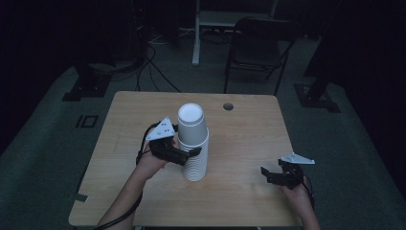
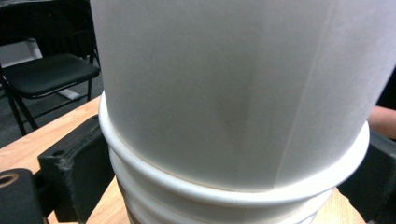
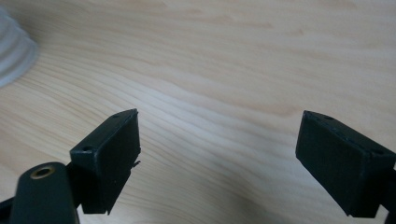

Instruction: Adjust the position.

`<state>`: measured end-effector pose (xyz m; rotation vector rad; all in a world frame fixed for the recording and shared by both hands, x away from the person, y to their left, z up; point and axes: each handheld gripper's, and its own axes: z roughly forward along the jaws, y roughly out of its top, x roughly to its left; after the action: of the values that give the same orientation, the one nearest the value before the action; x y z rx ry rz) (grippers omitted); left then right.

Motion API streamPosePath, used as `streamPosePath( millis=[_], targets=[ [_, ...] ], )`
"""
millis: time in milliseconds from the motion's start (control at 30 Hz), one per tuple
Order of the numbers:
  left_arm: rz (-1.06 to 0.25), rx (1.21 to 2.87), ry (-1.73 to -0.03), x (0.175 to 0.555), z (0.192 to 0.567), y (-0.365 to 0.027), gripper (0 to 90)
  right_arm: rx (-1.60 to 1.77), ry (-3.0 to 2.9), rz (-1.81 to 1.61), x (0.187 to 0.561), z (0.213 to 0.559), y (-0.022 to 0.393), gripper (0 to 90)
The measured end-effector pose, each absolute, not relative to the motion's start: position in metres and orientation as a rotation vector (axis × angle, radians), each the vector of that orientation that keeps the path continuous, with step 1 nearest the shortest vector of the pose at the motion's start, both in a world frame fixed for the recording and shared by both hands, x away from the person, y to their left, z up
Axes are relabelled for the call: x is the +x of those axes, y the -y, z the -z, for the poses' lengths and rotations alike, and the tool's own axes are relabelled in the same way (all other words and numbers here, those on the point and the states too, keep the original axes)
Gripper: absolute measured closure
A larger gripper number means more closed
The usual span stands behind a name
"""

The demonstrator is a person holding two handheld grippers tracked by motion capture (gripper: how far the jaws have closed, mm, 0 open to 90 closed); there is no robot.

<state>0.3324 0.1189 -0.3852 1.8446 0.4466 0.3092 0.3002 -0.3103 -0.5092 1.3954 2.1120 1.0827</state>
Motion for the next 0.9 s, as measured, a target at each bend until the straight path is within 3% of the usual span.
streamPosePath(
  millis=[900],
  targets=[
    [-0.307, 1.838, -0.449, 0.332, 0.386, -0.119, 4.9, 0.956, -2.215, -1.469, 0.295, 0.407, 0.257, 14.4]
  ],
)
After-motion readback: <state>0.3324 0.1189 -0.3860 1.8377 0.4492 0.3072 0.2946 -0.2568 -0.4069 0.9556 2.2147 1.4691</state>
